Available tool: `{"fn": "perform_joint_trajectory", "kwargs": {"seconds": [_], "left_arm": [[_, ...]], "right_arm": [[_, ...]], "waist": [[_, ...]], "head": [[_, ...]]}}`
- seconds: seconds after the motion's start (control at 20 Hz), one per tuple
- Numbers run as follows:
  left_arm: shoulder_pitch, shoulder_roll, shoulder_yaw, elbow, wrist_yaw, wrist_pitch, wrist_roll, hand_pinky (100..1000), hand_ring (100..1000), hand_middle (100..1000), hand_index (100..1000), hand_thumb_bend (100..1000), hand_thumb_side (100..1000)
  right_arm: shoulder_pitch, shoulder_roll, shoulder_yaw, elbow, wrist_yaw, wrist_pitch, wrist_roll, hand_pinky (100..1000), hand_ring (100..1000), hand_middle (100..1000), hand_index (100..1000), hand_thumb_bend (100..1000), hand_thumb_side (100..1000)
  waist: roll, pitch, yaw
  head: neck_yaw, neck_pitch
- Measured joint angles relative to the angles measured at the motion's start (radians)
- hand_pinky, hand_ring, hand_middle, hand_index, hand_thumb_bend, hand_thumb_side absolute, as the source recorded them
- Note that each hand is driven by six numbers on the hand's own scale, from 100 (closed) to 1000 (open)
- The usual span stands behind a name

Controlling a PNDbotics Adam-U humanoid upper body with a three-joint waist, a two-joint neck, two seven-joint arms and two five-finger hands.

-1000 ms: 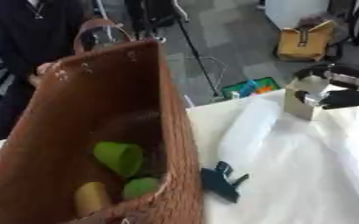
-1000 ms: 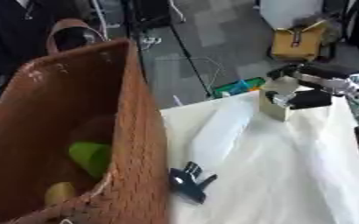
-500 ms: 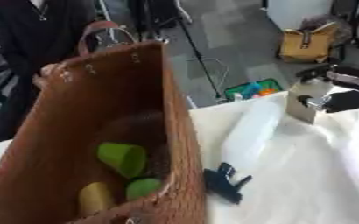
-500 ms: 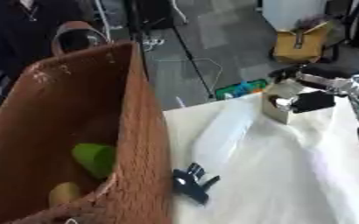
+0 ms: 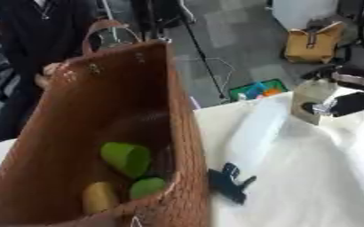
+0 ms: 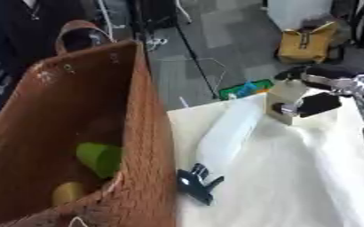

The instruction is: Pick up objects on the table and place them in the box.

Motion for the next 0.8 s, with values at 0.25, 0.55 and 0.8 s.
{"fn": "perform_joint_trajectory", "kwargs": {"seconds": [0.25,0.55,0.8], "left_arm": [[0.0,0.0,0.001,0.0,0.0,0.0,0.001,665,715,826,705,100,713],[0.0,0.0,0.003,0.0,0.0,0.0,0.002,665,715,826,703,100,715],[0.0,-0.001,0.003,0.0,0.0,0.0,0.002,665,716,825,702,100,715]], "right_arm": [[0.003,0.001,0.0,-0.001,0.031,-0.017,-0.017,878,797,914,1000,369,560],[0.005,0.002,0.001,-0.001,0.064,-0.038,-0.038,866,733,891,1000,343,460],[0.008,0.002,0.001,-0.001,0.079,-0.051,-0.051,818,667,863,973,289,416]], "waist": [[-0.002,0.0,0.0],[-0.003,0.0,0.001],[-0.005,0.0,0.001]], "head": [[-0.002,0.0],[-0.002,0.0],[-0.002,0.0]]}}
